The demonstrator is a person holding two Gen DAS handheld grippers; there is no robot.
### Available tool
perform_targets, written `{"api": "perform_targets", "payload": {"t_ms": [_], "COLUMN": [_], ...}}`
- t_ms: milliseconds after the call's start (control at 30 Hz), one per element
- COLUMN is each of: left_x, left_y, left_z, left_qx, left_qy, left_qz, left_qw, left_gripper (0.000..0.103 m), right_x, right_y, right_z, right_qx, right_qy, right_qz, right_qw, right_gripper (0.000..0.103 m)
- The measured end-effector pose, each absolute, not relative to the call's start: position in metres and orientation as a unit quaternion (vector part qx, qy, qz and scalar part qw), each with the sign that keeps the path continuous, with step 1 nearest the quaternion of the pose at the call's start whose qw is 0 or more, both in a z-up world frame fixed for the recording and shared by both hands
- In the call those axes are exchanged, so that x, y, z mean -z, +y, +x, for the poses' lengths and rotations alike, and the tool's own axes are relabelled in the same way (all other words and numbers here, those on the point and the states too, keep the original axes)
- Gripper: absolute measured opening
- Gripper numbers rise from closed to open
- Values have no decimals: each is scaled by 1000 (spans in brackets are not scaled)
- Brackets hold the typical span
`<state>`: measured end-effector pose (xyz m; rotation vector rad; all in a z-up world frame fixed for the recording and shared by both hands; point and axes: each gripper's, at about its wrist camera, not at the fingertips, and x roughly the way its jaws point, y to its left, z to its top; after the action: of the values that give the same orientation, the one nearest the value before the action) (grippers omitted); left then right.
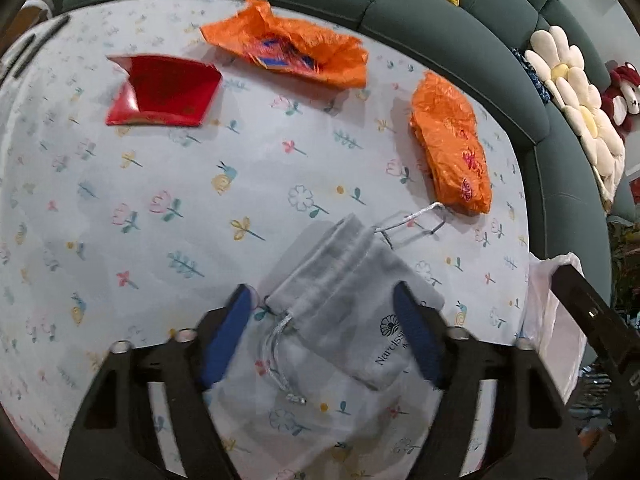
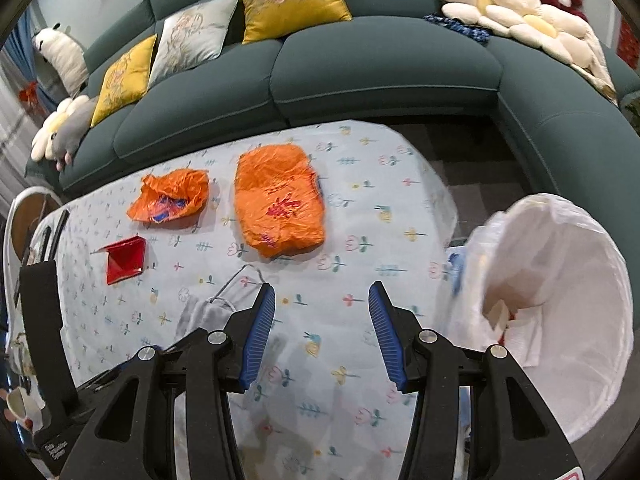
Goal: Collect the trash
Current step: 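Move both open tools back toward the grey pouch and orange bags, then grasp the grey drawstring pouch with left tool while right tool grasps the large orange bag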
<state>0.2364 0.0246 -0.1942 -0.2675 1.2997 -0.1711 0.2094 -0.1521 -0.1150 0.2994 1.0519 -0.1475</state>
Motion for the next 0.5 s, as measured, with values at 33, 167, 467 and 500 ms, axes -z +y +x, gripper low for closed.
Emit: {"api": "perform_targets", "payload": {"t_ms": [33, 167, 467, 500], "left_x": [197, 196, 174, 171], "left_y": [24, 18, 42, 49], "left_z": [237, 237, 254, 258], "left_qx": [82, 101, 101, 95], "left_qy": [606, 595, 560, 557], "left_qz": [-122, -97, -97, -103], "left_qw": [782, 791, 816, 819], "left_gripper": [54, 25, 6, 6], "right_x": [119, 131, 143, 144], "right_y": [-149, -145, -137, -137], "right_z": [215, 233, 284, 289], "right_qx": [68, 66, 67, 68], "right_qy": [503, 512, 520, 520], "right_qz": [140, 140, 138, 140], "right_qw": [850, 845, 840, 840], "right_gripper": [48, 48, 51, 57]}}
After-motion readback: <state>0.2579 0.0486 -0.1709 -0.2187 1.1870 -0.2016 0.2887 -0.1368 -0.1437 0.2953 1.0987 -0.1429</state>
